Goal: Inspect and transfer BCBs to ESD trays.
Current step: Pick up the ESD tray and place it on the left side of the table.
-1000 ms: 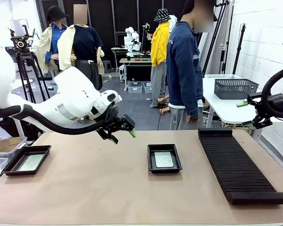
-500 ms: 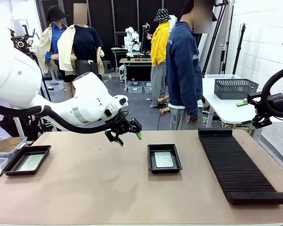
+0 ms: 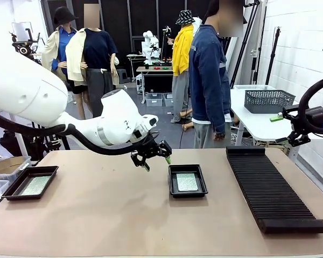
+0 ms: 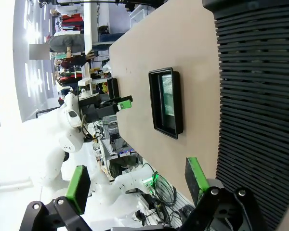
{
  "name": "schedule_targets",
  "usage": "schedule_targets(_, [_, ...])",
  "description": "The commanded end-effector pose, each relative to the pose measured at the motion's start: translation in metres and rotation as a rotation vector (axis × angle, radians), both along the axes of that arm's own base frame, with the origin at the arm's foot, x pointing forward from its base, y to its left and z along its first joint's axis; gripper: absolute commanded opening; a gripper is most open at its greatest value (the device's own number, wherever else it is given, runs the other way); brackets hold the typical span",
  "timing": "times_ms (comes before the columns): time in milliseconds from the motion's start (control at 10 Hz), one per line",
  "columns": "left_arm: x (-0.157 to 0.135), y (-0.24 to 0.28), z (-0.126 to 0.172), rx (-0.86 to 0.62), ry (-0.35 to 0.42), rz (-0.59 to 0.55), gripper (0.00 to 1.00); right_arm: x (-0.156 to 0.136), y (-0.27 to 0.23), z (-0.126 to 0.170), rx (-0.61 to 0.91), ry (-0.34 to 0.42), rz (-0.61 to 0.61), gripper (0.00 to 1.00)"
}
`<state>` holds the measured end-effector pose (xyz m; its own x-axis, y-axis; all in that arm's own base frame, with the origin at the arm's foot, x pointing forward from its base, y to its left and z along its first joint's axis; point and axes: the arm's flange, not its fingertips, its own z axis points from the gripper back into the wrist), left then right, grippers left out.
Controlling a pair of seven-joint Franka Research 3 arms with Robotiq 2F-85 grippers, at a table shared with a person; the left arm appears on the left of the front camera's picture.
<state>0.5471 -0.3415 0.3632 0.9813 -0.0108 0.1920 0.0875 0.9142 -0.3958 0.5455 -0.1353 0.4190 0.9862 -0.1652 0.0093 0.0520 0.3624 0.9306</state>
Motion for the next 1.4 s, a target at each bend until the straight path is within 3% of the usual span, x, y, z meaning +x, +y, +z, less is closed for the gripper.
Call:
schedule_targets(0, [0.004, -0.015, -0.005, 0.028, -0.022, 0.028, 1.0, 0.002, -0.001, 0.0, 0.006, -0.007, 0.011, 1.0])
schedule_targets(700, [0.013, -0.048, -0.04, 0.071, -0.059, 0.05, 1.0, 0.002, -0.001, 0.0, 0.006, -0.007, 0.011, 1.0])
schedule_targets(1100, [0.014, -0.057, -0.048, 0.093, -0.037, 0.043, 1.0, 0.002, -0.001, 0.0, 0.006, -0.007, 0.011, 1.0])
schedule_targets(1300, [0.013, -0.058, -0.046, 0.096, -0.021, 0.033, 0.87, 0.002, -0.001, 0.0, 0.006, -0.007, 0.011, 1.0])
